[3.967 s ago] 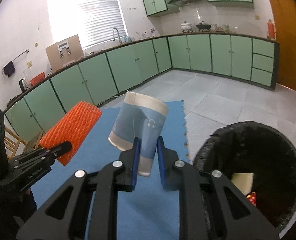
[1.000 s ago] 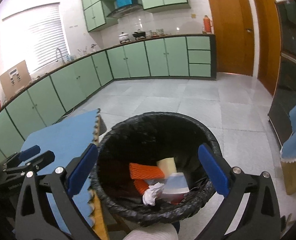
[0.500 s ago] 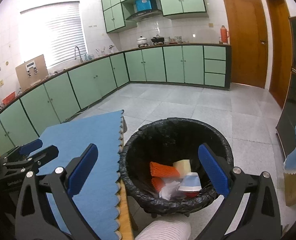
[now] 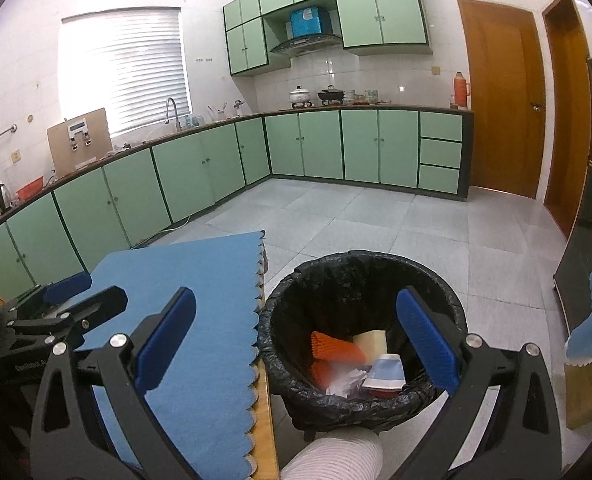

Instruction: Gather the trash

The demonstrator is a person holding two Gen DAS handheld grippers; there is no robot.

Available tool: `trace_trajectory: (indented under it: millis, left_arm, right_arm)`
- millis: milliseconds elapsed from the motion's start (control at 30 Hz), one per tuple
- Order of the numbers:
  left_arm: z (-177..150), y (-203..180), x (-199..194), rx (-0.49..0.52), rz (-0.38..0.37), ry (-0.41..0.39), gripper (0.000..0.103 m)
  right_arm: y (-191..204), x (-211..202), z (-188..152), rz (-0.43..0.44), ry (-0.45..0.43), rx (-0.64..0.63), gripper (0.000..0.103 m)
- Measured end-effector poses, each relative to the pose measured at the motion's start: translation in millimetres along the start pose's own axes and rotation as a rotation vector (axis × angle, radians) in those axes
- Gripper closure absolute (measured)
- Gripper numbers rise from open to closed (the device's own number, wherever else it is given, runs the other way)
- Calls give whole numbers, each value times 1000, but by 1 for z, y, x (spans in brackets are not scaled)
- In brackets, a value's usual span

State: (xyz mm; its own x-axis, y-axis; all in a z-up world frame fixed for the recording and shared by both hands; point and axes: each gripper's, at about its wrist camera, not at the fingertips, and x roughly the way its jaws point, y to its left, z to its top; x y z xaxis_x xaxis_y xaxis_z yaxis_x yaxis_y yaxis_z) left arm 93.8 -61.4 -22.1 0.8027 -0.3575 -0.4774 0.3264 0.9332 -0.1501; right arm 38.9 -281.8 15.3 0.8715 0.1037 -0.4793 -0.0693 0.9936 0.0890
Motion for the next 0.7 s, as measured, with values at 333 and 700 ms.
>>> trace_trajectory:
  millis: [333, 700]
  left_arm:
    - [0, 2, -6, 0, 9, -24, 8]
    - [1, 5, -12, 0, 16, -31, 8]
  right_arm:
    - [3, -2, 0, 8, -9, -1, 5]
    - [11, -2, 0, 13, -14, -10, 5]
